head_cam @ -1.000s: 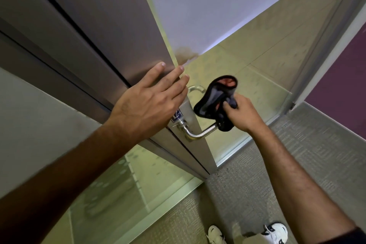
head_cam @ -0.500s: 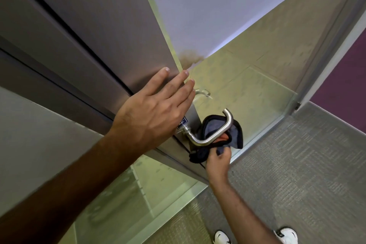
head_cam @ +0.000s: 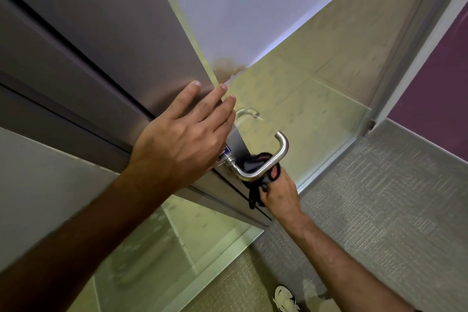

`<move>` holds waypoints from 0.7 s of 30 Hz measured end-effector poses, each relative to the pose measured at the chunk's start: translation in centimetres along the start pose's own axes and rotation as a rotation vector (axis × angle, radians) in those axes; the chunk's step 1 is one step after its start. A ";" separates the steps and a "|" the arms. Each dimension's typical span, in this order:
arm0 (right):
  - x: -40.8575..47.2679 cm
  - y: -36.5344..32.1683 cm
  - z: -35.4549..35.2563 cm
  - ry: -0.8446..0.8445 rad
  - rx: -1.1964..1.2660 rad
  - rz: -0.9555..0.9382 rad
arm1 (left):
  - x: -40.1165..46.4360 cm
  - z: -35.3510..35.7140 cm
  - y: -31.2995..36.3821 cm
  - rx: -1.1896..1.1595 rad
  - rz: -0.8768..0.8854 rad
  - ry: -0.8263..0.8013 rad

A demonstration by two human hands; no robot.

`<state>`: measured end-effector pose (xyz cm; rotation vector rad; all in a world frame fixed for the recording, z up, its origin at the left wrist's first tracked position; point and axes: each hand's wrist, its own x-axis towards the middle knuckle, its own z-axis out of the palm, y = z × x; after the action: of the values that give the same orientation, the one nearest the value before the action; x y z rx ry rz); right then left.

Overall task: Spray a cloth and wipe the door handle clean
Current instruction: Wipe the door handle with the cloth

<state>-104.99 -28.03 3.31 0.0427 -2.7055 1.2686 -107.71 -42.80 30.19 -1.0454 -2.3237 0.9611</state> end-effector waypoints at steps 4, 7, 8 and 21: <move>-1.7 1.4 0.0 0.199 0.402 0.360 | 0.0 -0.3 -0.1 0.001 0.004 -0.034; -1.7 0.7 1.0 0.410 0.792 0.666 | 0.1 -0.2 -0.2 0.001 0.012 -0.038; -1.5 0.3 1.3 0.463 0.893 0.719 | 0.1 -0.1 -0.2 -0.002 0.013 -0.032; -2.2 -1.2 0.2 0.378 1.747 0.794 | 0.0 -0.1 -0.1 0.000 0.002 -0.040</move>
<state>-102.75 -28.99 3.78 -0.9441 -0.5640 2.8692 -107.70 -42.77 30.36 -1.0382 -2.3547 0.9920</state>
